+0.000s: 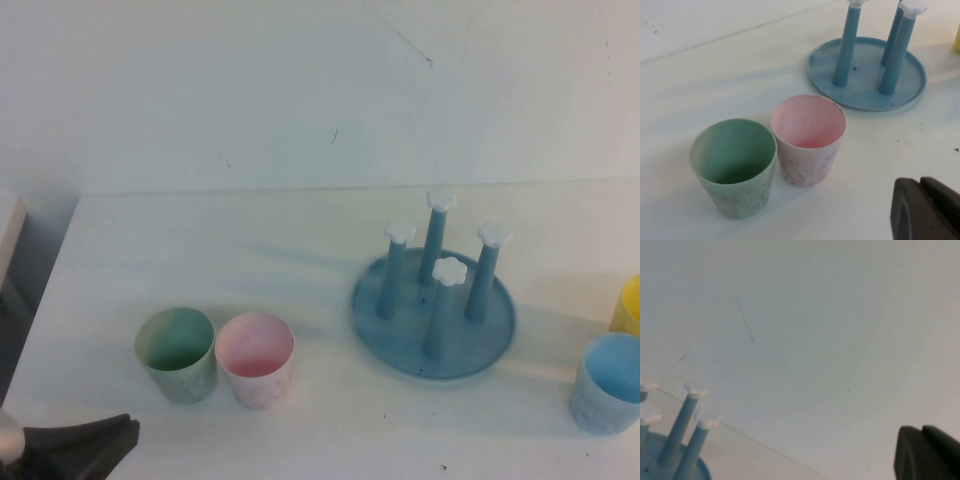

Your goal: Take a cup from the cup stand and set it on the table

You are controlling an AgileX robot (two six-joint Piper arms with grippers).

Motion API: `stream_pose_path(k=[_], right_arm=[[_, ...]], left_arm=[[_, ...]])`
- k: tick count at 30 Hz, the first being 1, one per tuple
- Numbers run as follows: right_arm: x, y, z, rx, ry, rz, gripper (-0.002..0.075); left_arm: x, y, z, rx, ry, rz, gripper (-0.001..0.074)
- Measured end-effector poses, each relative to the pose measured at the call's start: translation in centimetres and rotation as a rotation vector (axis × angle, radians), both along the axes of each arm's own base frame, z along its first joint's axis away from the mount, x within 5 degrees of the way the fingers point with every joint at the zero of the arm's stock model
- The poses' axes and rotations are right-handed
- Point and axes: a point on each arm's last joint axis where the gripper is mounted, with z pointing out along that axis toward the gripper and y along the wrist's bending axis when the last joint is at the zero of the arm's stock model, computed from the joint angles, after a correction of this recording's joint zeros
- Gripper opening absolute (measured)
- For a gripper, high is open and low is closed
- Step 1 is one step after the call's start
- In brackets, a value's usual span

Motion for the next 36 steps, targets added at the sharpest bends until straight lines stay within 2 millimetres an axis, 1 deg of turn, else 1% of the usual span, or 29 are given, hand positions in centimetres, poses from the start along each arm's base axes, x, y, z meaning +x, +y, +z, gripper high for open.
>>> stream_pose_path(k=[2,4,7,9,12,18,22,27,36], right_arm=[[-0.1,-0.2,-1.5,0.002,0.0,-0.013,-0.0001],[-0.3,-0.2,-3.5,0.085,0.022,-0.004,-0.0001],[-0.7,-0.1,-5.9,0.131,0.068,0.006,-0.0001],[-1.0,-0.1,-6.9,0.158,0.108,-0.009,-0.0001],[-1.4,-0.3,-7.9,0.163,0.173,-0.073,-0.0001],[-2.1,-1.5,-10.0,0.21,0.352,-0.299,-0.0001],[-2.2,-1.9,-10.3,0.228,0.375,-0.344,-0.0001],[-2.3,-2.0,-10.7,0.223,0.415,-0.344,-0.0001],[-2.4,-2.0,-10.6,0.206,0.415,-0.347,-0.0001]], left_arm=[[0.0,0.0,0.0,0.0,0.0,0.0,-0.0002],[0.0,0.0,0.0,0.0,0.0,0.0,-0.0002],[0.0,0.0,0.0,0.0,0.0,0.0,-0.0002],[0.0,0.0,0.0,0.0,0.001,-0.002,-0.0002],[0.0,0.0,0.0,0.0,0.001,-0.002,-0.0002],[0.0,0.0,0.0,-0.001,0.002,-0.004,-0.0002],[0.0,0.0,0.0,-0.001,0.002,-0.004,-0.0002],[0.0,0.0,0.0,-0.001,0.002,-0.004,-0.0002],[0.0,0.0,0.0,-0.001,0.002,-0.004,-0.0002]])
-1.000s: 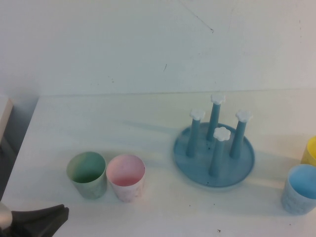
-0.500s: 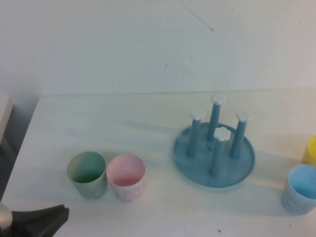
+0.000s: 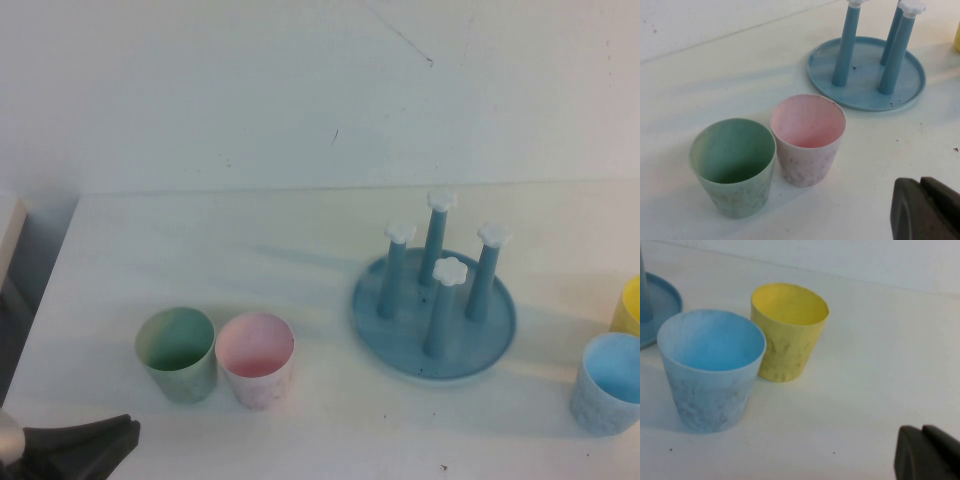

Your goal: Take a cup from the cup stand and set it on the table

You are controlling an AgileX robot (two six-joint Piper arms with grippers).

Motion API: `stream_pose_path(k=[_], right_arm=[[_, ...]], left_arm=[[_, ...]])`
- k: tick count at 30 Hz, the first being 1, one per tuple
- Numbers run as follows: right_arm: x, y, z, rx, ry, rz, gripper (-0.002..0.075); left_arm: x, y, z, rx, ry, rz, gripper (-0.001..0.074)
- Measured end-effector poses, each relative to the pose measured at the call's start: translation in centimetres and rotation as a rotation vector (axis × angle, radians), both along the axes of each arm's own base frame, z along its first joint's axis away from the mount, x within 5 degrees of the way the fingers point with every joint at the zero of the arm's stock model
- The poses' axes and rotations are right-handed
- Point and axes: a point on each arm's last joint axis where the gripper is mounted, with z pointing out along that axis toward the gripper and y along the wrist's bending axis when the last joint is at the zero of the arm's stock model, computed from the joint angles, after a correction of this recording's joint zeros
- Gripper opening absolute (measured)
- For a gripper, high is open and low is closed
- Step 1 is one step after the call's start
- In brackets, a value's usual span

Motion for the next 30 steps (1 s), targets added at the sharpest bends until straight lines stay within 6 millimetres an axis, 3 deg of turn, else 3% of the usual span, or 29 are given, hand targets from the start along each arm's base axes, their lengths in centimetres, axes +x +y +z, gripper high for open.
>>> stream_pose_path(k=[17,24,30], right_arm=[[0.0,0.0,0.0,0.002,0.001,-0.002,-0.0001],[0.0,0.0,0.0,0.002,0.002,-0.002,-0.0001],[0.0,0.0,0.0,0.002,0.002,-0.002,-0.0001]], left_arm=[[0.0,0.0,0.0,0.0,0.0,-0.003,-0.0002],[-0.7,-1.0,0.1,0.007,-0.015,-0.112,-0.0002],[-0.3,-0.3,0.6,0.034,-0.112,-0.006,-0.0002]])
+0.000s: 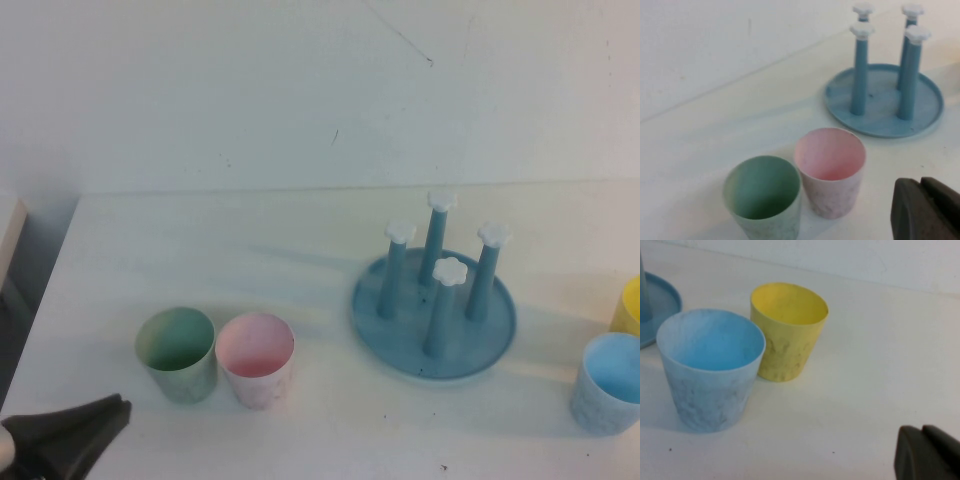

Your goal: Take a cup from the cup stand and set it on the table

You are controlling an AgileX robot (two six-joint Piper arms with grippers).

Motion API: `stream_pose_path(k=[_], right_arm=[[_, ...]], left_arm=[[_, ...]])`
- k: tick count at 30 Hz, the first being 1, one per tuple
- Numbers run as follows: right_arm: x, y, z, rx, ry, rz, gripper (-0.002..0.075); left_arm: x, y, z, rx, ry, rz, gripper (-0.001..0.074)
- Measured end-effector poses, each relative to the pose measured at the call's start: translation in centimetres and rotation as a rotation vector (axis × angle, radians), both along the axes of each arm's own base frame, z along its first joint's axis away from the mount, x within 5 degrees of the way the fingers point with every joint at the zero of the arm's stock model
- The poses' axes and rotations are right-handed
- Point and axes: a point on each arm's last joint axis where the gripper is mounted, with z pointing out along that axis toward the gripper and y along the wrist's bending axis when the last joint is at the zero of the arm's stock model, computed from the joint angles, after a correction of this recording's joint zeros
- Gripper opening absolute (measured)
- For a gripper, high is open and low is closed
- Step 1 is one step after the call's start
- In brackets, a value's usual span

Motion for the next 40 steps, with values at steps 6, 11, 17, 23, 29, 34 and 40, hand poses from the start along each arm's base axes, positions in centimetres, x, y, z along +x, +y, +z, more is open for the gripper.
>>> stream_pose_path(k=[6,11,17,23,29,34,40], right_arm=[[0.0,0.0,0.0,-0.002,0.0,0.0,-0.0001],[0.0,0.0,0.0,-0.002,0.0,0.0,-0.0001],[0.0,0.0,0.0,-0.002,0.0,0.0,-0.0001],[0.0,0.0,0.0,-0.002,0.0,0.0,-0.0001],[0.0,0.0,0.0,-0.002,0.0,0.0,-0.0001],[0.0,0.0,0.0,-0.002,0.0,0.0,-0.0001],[0.0,0.0,0.0,-0.002,0.0,0.0,-0.0001]], left_arm=[[-1.3,1.1,0.1,0.022,-0.035,0.118,-0.0002],[-3.1,2.4,-1.6,-0.029,-0.022,0.271,-0.0002],[-4.2,3.9,-4.9,-0.144,-0.103,0.452,-0.0002],[-3.8,4.8,-7.3,-0.151,-0.056,0.582,-0.0002],[-3.9,5.1,-8.5,-0.115,-0.004,0.636,-0.0002],[-3.9,4.9,-8.5,-0.091,-0.005,0.601,-0.0002],[-3.9,4.8,-8.5,-0.092,-0.001,0.592,-0.0002]])
